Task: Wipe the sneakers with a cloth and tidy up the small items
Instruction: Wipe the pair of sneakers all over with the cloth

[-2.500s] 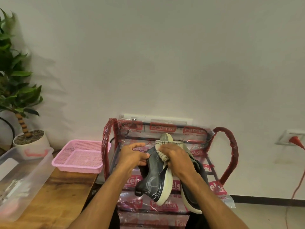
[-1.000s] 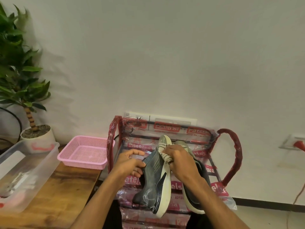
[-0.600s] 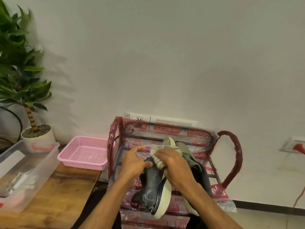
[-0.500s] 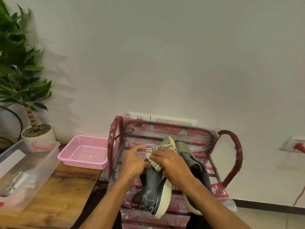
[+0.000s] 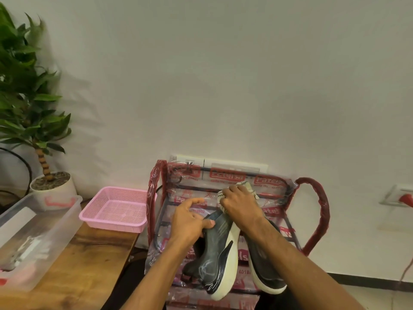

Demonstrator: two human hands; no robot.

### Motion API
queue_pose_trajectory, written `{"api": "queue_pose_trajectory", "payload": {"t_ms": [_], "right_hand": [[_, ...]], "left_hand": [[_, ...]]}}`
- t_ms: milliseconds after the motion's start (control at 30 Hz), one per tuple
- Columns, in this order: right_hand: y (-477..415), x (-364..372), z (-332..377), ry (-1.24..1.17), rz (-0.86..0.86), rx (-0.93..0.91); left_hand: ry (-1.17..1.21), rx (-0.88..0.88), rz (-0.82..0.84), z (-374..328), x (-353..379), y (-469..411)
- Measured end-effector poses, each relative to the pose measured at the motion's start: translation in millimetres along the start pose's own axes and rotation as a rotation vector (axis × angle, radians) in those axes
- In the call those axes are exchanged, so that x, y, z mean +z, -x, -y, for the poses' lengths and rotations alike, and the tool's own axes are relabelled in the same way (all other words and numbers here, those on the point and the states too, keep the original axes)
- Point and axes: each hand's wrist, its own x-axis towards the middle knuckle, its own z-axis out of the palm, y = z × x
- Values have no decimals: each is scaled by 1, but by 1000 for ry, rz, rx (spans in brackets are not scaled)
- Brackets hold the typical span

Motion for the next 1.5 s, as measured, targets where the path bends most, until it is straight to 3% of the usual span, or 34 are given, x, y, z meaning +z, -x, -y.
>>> {"api": "queue_pose_trajectory", "payload": {"t_ms": [167, 367, 600, 800, 967, 1133, 1333, 1500], "right_hand": [[6, 2, 5, -15, 13, -134], [6, 2, -22, -9, -1, 160], [27, 0, -15, -382, -300, 426], [30, -1, 10, -480, -413, 290], [28, 15, 21, -441, -300, 103], [17, 19, 12, -390, -129, 211], [23, 13, 29, -473, -141, 176], [11, 13, 16, -426, -63, 388]], "left_hand": [[19, 1, -35, 3, 1, -1], [4, 51, -66, 2, 4, 2], [24, 88, -159, 1, 1, 2], [-38, 81, -169, -4, -7, -5], [-114, 85, -202, -2, -2, -5], [-103, 32, -212, 1, 1, -4], [-101, -4, -218, 1, 1, -8], [-119, -9, -234, 1, 9, -1]]}}
